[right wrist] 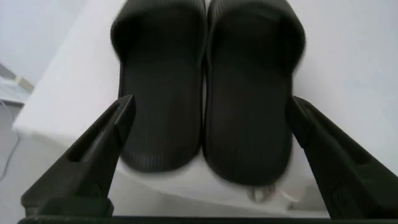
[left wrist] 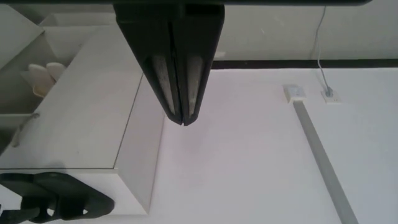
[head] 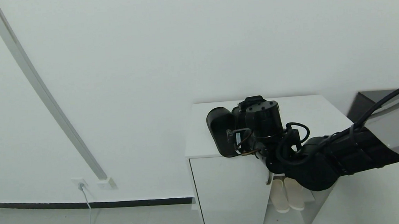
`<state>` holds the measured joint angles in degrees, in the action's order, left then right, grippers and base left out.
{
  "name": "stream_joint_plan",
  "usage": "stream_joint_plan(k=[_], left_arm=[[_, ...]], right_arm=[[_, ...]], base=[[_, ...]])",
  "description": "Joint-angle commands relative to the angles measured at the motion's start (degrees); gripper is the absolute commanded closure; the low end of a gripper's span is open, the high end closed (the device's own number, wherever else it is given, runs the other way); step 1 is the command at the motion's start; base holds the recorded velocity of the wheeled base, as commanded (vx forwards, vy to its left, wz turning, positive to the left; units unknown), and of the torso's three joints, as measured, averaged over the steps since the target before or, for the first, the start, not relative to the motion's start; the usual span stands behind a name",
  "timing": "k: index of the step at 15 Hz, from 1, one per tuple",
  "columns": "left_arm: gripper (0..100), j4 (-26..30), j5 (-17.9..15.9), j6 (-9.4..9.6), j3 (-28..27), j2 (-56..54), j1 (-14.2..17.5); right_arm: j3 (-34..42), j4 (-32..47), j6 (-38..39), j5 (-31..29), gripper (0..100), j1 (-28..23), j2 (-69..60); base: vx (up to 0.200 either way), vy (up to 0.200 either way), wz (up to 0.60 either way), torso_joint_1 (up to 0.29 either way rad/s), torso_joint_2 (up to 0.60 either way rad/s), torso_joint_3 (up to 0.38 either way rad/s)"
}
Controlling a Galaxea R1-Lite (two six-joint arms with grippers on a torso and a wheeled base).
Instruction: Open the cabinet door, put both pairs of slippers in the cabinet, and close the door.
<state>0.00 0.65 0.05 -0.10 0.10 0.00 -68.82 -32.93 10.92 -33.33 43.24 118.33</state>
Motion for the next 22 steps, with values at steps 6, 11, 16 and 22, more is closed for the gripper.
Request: stream_joint_plan(k=[6, 11, 16, 22], left_arm=[[100, 0.0, 0.1, -0.05, 0.0, 0.0, 0.0], [100, 0.0, 0.1, -0.05, 0.0, 0.0, 0.0], [100, 0.0, 0.2, -0.05, 0.0, 0.0, 0.0], [100, 0.0, 0.2, -0.05, 0.0, 0.0, 0.0]], right_arm=[[-4.7, -4.1, -1.1, 0.0, 0, -0.3, 8.8], [-11.1, -4.1, -3.4, 0.5, 0, -2.5, 12.7], [-17.8, -3.8, -3.5, 2.1, 0, -5.1, 16.9], [-20.3, -2.9, -3.5, 2.4, 0, -5.5, 18.3]], base=[[0.033, 0.0, 0.0, 0.0, 0.0, 0.0], [0.0, 0.0, 0.0, 0.0, 0.0, 0.0], [0.0, 0.0, 0.0, 0.0, 0.0, 0.0], [0.0, 0.0, 0.0, 0.0, 0.0, 0.0]])
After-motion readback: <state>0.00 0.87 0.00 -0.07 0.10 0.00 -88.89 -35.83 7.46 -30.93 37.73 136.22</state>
